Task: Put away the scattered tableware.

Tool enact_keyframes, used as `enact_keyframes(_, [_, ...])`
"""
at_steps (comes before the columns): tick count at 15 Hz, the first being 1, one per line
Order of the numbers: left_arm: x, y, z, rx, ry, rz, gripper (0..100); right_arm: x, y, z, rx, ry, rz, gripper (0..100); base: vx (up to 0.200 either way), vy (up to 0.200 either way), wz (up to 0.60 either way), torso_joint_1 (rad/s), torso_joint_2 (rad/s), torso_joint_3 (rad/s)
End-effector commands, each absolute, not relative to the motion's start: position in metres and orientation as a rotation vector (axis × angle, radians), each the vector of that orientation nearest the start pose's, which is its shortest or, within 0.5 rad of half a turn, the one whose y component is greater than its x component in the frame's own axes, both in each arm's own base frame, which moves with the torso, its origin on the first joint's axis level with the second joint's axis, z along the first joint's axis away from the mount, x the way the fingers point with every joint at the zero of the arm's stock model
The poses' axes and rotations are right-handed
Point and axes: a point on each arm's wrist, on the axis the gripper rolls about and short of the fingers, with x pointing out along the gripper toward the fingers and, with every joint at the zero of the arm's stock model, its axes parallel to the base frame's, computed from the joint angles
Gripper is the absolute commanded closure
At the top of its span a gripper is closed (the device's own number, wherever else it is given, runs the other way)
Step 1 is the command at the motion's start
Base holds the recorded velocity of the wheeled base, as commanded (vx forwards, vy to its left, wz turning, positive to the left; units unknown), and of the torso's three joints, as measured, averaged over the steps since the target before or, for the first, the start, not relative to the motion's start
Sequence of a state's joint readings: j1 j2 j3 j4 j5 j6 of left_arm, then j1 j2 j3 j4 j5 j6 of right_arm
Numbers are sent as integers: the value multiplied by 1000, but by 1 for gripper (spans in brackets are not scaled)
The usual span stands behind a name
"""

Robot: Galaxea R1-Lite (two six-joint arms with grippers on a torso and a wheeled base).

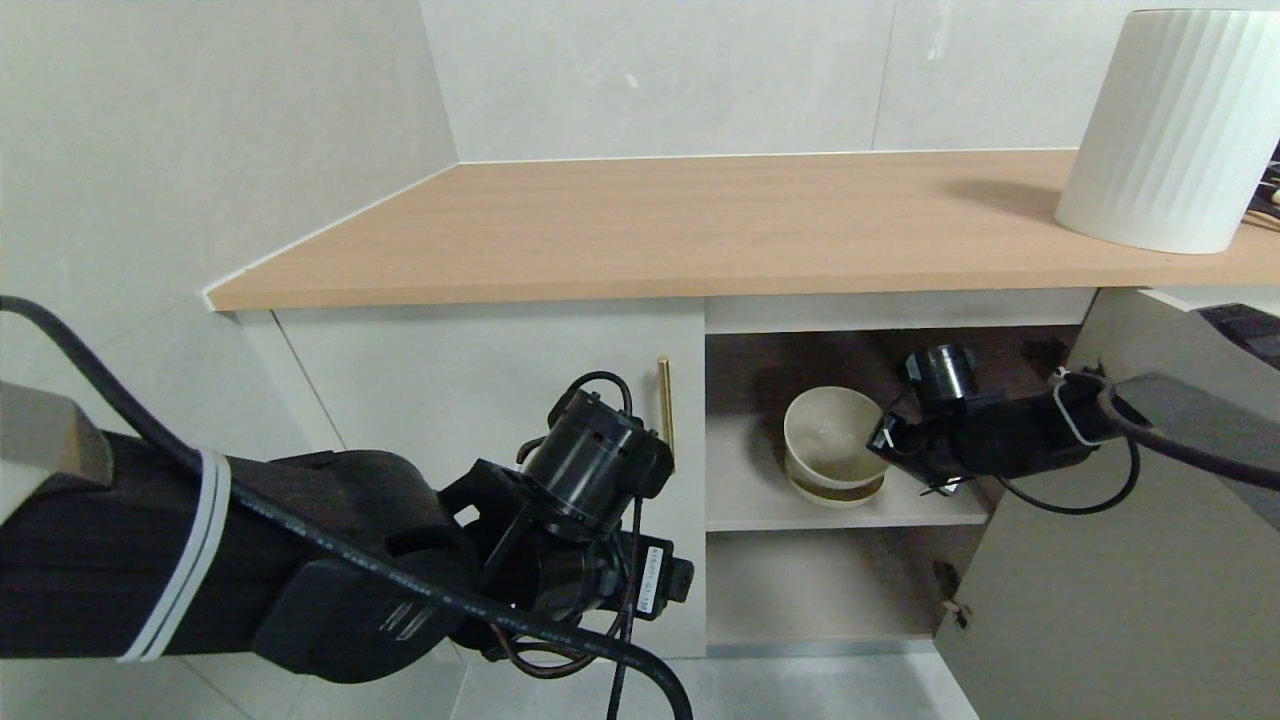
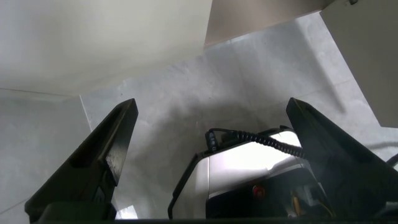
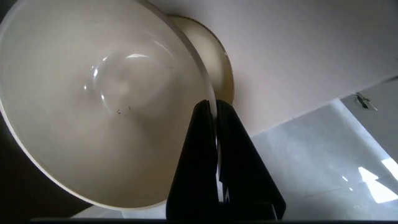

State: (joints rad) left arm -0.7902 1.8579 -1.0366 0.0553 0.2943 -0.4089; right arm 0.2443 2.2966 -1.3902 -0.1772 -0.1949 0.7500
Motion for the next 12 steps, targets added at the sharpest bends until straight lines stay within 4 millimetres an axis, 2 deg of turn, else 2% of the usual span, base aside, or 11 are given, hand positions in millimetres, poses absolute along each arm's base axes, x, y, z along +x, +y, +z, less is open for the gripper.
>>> enact_keyframes(1, [233, -226, 132, 76, 831, -296, 0, 433, 102, 58, 556, 698, -227, 100, 0, 0, 0, 0, 0, 0])
enact_keyframes(12, [234, -226, 132, 75, 830, -296, 0, 439, 103, 50, 550, 707, -231, 100, 0, 0, 0, 0, 0, 0])
